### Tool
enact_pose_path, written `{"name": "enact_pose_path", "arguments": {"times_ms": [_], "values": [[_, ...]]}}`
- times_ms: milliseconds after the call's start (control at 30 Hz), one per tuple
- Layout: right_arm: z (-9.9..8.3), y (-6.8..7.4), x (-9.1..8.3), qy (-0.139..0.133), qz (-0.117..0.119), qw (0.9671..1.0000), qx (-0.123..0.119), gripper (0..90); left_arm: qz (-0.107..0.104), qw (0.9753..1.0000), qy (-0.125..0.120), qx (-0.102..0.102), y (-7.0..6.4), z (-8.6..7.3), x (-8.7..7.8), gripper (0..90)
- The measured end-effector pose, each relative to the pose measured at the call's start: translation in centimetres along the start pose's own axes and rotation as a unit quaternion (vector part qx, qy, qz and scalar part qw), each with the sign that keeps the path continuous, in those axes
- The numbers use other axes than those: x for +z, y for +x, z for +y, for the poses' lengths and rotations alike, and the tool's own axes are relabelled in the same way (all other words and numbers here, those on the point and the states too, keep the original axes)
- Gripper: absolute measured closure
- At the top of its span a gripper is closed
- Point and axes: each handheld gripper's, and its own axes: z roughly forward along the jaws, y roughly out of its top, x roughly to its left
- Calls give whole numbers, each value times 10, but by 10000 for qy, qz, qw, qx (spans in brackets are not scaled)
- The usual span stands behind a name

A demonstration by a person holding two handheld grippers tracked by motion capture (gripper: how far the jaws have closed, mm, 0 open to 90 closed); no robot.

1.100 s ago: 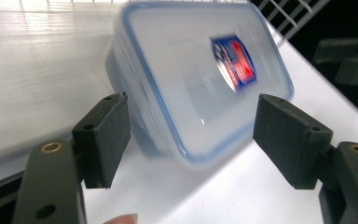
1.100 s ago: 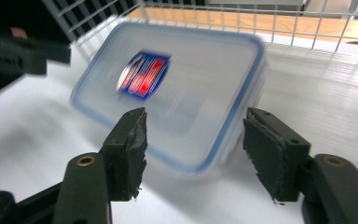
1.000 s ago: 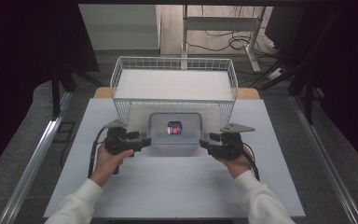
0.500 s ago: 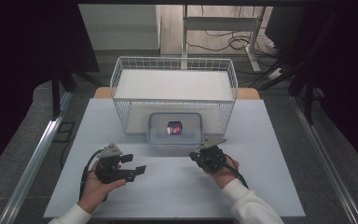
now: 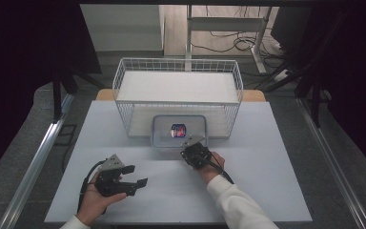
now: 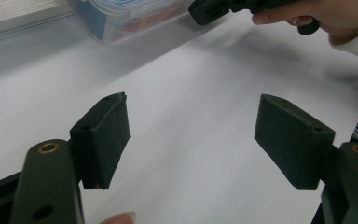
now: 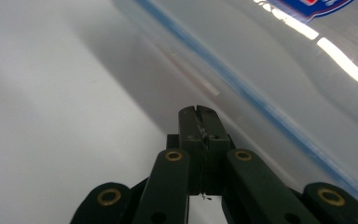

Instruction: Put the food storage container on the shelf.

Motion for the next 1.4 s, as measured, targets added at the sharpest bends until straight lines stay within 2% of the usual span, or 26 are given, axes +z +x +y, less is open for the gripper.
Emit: {"name": "enact_pose_path", "arguments": {"times_ms": [67,167,300,467,533,767,1167,1400], "values": [[1,-3,2,-48,134,9998,124,891,7,10000,-15,-16,1,0,-1,258],[3,1,2,-53,51,10000,18,891,2,10000,-47,-36,3,0,-2,259],[8,0,-1,-147,64,9998,98,891,10,10000,-57,-39,3,0,-2,259],[18,-3,-7,-332,-47,9992,235,891,14,10000,-36,-17,3,0,-3,259],[22,-6,-7,-268,-176,9991,286,891,23,10000,-45,-20,4,0,-4,258],[27,-20,1,-350,-137,9974,614,891,20,10000,-39,-17,6,0,-4,258],[45,-33,20,-402,-220,9953,853,891,-13,10000,-56,-36,8,1,-4,258],[50,-38,26,-399,-238,9949,896,891,11,10000,-55,-16,9,0,-5,257]]}}
